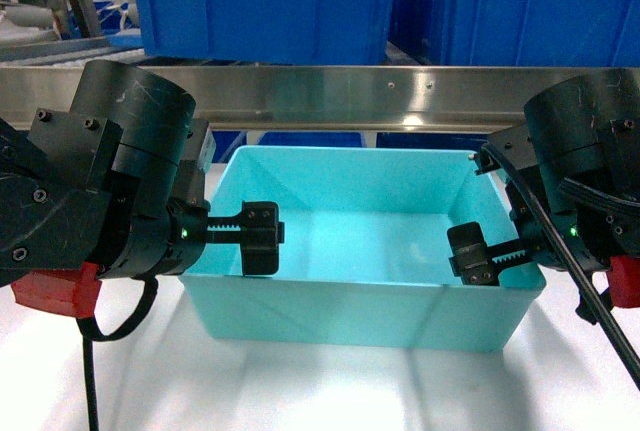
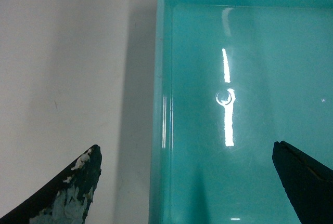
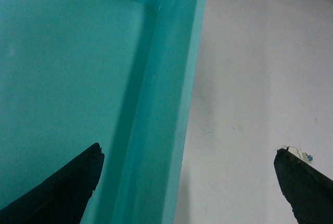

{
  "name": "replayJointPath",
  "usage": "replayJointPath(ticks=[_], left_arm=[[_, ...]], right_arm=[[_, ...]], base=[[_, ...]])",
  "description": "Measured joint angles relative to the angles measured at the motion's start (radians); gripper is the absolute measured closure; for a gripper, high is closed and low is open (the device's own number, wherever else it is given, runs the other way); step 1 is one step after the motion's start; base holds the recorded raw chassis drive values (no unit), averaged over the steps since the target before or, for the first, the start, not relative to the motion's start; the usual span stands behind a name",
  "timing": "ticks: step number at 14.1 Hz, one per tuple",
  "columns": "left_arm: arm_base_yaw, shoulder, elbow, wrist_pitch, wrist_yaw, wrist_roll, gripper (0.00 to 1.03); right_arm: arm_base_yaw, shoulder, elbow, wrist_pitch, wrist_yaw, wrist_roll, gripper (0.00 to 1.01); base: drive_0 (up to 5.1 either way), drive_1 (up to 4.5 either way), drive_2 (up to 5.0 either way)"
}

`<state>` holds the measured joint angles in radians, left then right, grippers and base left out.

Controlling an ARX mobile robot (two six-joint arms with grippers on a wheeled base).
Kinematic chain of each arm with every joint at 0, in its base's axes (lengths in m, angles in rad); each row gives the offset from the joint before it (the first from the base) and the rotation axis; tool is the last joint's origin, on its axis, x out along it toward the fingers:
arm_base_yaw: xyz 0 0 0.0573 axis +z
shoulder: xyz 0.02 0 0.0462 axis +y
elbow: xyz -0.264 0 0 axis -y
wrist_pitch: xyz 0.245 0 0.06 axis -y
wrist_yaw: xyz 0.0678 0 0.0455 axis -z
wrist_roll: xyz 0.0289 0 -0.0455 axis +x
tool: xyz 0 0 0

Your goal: Organize blue bins on left shelf correctly

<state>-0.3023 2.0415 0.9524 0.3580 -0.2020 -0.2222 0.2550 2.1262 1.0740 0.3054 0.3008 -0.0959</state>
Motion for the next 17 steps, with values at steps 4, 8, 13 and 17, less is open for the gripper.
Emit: replayJointPath(ticks=[4, 8, 13, 17], left_arm=[[-0.001, 0.0, 0.0, 0.0, 0.0, 0.001, 0.26], [-0.001, 0.0, 0.0, 0.0, 0.0, 0.001, 0.8], [0.005, -0.002, 0.001, 0.003, 0.019, -0.012, 1.01], [0.007, -0.105, 0.001, -0.024, 0.039, -0.006, 1.01]], right_arm=[[-0.001, 0.0, 0.0, 0.002, 0.003, -0.002, 0.25], [0.0, 0.0, 0.0, 0.002, -0.002, -0.002, 0.77], [-0.001, -0.008, 0.002, 0.002, -0.043, 0.082, 0.98], [0.007, -0.13, -0.026, -0.014, -0.063, 0.078, 0.98]], base=[[0.0, 0.0, 0.0], [0.0, 0.0, 0.0], [0.0, 0.0, 0.0], [0.0, 0.0, 0.0]])
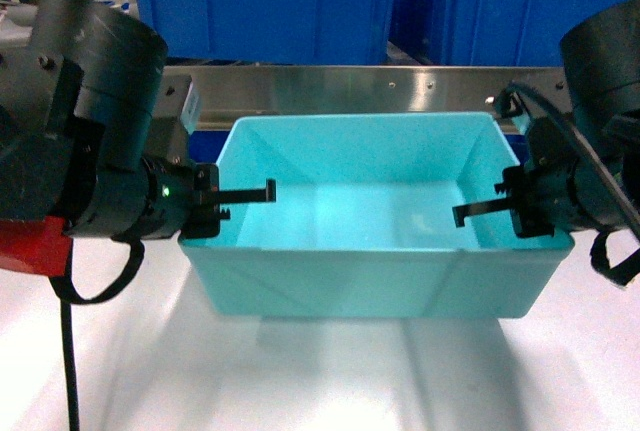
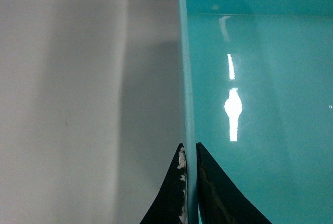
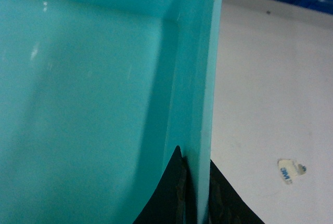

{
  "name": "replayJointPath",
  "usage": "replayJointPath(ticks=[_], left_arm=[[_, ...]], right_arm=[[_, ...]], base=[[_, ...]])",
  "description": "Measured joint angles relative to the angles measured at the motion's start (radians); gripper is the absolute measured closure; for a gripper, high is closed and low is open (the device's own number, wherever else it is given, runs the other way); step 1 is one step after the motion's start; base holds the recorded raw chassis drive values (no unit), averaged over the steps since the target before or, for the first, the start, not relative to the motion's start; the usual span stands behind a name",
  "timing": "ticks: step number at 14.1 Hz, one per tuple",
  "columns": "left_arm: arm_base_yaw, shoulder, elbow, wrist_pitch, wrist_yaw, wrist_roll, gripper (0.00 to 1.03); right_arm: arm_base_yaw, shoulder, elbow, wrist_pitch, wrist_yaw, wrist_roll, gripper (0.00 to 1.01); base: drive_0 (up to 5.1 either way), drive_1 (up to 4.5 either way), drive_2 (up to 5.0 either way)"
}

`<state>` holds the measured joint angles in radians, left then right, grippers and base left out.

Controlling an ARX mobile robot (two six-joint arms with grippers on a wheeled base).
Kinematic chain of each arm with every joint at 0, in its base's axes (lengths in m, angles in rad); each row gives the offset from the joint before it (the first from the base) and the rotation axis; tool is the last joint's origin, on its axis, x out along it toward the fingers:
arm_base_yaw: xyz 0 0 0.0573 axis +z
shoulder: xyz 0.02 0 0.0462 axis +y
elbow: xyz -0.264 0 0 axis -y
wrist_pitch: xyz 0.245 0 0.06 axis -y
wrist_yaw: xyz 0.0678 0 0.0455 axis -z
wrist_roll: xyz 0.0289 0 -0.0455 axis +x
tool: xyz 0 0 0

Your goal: Organize blue bins on left shelf correctly

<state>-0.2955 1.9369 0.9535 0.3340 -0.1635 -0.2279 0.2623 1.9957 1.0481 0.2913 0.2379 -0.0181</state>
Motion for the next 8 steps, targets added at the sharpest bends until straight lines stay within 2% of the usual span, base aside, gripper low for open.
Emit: replayJointPath(ticks=[2, 5, 8], left_arm=[[-0.003, -0.049, 0.0, -0.011, -0.001, 0.001, 1.01], [-0.007, -0.064, 0.0, -0.011, -0.012, 0.008, 1.01], [-0.009, -0.064, 0.0, -0.012, -0.012, 0.008, 1.01]], right_arm=[[0.0, -0.058, -0.013, 0.01, -0.002, -0.002, 0.98], [0.0, -0.113, -0.079, 0.109, -0.02, -0.055, 0.98], [-0.001, -0.113, -0.079, 0.11, -0.021, -0.063, 0.98]], base=[[0.0, 0.0, 0.0], [0.0, 0.0, 0.0], [0.0, 0.0, 0.0]])
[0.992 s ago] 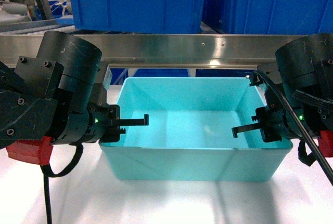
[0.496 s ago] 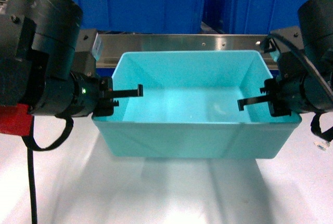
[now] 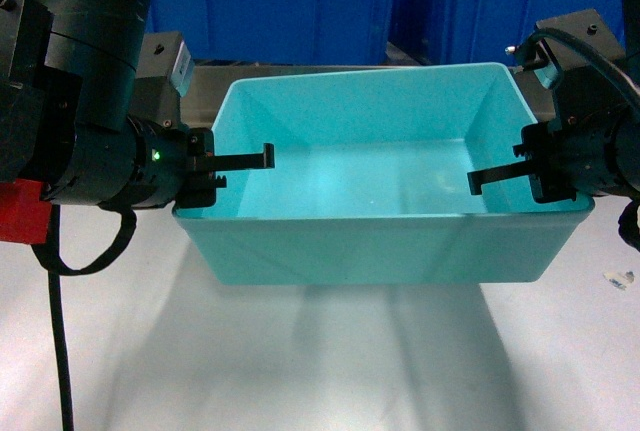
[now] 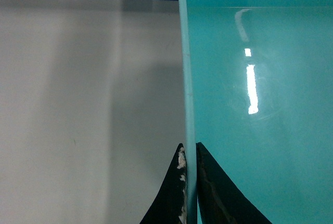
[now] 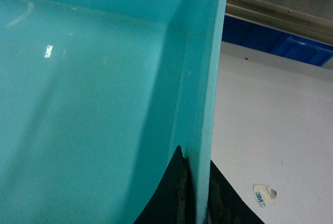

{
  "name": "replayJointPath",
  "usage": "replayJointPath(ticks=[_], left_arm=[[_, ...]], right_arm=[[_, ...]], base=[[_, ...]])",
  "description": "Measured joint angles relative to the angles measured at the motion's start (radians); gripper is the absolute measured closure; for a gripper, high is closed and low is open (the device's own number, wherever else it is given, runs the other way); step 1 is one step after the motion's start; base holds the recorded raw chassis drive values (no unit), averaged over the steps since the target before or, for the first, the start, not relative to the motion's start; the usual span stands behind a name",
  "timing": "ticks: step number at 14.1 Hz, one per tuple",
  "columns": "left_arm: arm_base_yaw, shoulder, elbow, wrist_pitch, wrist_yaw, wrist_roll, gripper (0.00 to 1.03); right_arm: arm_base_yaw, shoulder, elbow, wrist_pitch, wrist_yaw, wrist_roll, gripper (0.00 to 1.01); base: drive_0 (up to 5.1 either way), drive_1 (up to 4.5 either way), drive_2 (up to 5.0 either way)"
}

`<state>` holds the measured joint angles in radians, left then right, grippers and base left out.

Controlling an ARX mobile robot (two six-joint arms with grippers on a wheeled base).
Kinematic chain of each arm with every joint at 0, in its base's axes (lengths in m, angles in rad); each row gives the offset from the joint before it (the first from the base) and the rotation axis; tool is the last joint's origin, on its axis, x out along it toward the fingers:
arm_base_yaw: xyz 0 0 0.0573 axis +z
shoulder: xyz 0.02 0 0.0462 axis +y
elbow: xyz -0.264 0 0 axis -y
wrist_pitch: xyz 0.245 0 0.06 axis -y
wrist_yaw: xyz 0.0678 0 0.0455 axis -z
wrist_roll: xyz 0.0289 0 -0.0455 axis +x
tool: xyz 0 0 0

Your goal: Organize blue bins on left shelf correctly

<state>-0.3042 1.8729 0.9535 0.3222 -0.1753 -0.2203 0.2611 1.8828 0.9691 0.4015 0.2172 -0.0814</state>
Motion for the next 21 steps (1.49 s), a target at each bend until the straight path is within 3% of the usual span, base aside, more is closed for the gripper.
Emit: replayJointPath(ticks=[21], left_arm=[[-0.002, -0.001, -0.002, -0.002, 0.002, 0.001, 1.01]], right_arm=[[-0.003, -0.001, -0.001, 0.0, -0.005, -0.007, 0.98]], base=[[0.0, 0.0, 0.0]])
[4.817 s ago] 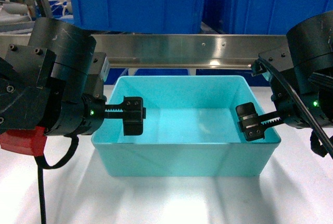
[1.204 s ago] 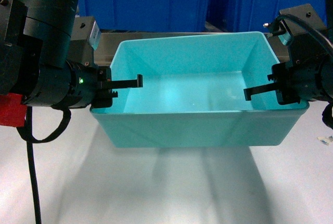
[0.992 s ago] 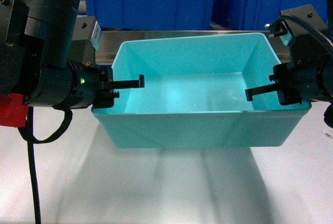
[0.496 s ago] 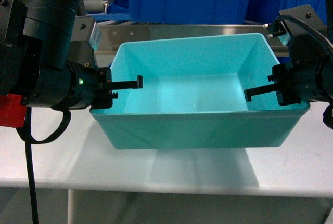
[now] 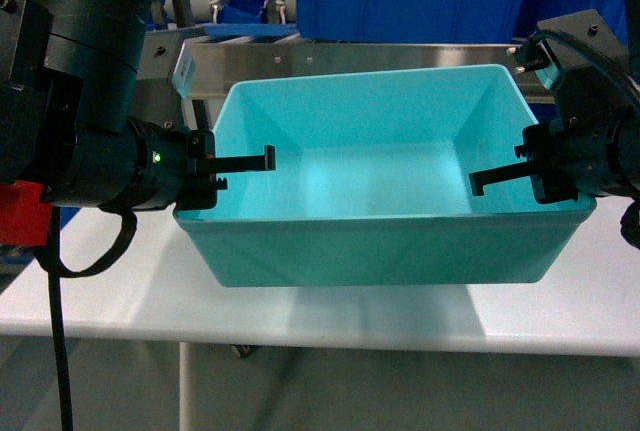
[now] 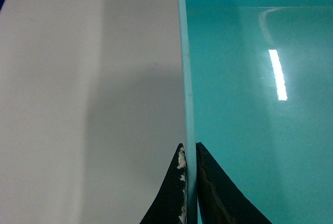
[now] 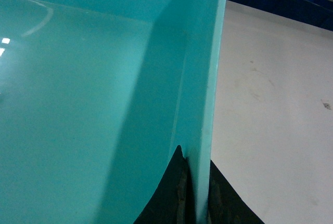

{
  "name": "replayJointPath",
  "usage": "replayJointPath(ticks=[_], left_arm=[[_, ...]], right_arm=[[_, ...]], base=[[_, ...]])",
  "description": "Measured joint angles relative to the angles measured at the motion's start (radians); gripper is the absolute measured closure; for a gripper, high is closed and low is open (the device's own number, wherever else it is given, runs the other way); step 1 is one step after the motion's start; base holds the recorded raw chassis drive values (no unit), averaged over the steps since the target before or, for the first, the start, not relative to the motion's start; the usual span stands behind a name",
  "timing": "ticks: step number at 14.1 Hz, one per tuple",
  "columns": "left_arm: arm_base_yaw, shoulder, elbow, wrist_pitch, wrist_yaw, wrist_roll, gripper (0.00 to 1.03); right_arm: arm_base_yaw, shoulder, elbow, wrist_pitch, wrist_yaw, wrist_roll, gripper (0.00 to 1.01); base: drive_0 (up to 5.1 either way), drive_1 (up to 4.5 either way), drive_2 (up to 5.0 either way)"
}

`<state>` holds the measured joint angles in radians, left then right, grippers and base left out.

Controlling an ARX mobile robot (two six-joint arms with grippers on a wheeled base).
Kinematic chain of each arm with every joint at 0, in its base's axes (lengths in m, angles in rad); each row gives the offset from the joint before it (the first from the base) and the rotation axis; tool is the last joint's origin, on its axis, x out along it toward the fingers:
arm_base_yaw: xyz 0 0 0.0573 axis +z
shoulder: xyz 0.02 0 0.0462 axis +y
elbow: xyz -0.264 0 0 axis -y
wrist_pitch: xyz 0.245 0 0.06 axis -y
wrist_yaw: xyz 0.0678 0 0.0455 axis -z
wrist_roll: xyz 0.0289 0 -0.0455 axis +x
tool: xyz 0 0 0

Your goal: Organize blue bins on left shelf correctly

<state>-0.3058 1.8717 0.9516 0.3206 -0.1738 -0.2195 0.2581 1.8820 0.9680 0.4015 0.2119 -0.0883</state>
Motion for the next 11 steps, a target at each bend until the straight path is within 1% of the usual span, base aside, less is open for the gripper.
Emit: replayJointPath(ticks=[11], left_arm=[[0.001, 0.0, 0.0, 0.0, -0.001, 0.002, 1.01]], right_arm=[[0.0, 0.0, 0.0, 0.0, 0.0, -0.001, 0.98]], base=[[0.0, 0.0, 0.0]])
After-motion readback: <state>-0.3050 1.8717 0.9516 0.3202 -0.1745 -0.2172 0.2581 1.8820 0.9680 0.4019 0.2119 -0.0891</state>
